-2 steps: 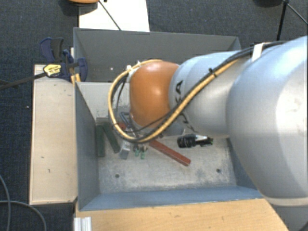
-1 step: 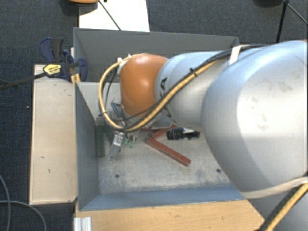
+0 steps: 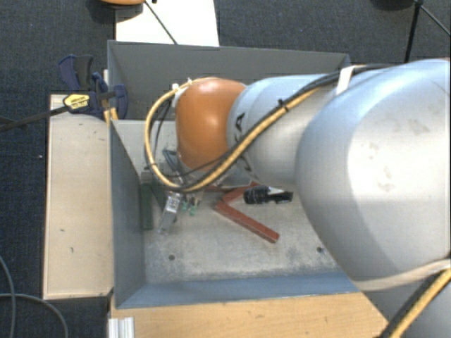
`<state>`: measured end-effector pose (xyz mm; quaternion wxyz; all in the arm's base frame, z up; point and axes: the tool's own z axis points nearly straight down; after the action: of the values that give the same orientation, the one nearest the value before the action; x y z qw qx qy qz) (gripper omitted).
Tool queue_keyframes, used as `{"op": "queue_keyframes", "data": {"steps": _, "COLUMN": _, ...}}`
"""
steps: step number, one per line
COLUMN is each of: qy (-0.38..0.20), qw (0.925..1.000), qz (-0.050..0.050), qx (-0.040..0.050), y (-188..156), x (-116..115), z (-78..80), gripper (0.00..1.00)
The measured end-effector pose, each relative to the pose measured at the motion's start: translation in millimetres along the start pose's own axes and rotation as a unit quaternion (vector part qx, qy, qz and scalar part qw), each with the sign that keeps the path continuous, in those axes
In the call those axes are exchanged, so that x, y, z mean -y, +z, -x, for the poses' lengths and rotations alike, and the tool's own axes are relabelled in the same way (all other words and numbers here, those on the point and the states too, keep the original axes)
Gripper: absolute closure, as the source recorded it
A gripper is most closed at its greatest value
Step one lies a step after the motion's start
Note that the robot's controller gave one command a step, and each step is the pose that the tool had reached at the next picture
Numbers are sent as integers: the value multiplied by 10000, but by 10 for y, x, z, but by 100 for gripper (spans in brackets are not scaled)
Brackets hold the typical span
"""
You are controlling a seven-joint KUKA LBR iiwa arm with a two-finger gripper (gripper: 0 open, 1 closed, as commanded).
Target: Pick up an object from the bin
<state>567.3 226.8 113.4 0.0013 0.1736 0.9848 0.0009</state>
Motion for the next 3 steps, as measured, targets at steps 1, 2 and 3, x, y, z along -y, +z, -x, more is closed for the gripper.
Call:
{"op": "queue_keyframes", "data": {"steps": 1, "qy": 920, "qw": 9958, "qz": 10, "qx": 14, "y": 422, "x": -110, "z": 187, "gripper": 100}}
{"op": "queue_keyframes", "data": {"steps": 2, "qy": 924, "qw": 9957, "qz": 12, "qx": 13, "y": 423, "x": -111, "z": 186, "gripper": 100}}
{"op": "queue_keyframes", "data": {"steps": 3, "qy": 928, "qw": 9957, "qz": 12, "qx": 13, "y": 423, "x": -111, "z": 186, "gripper": 100}}
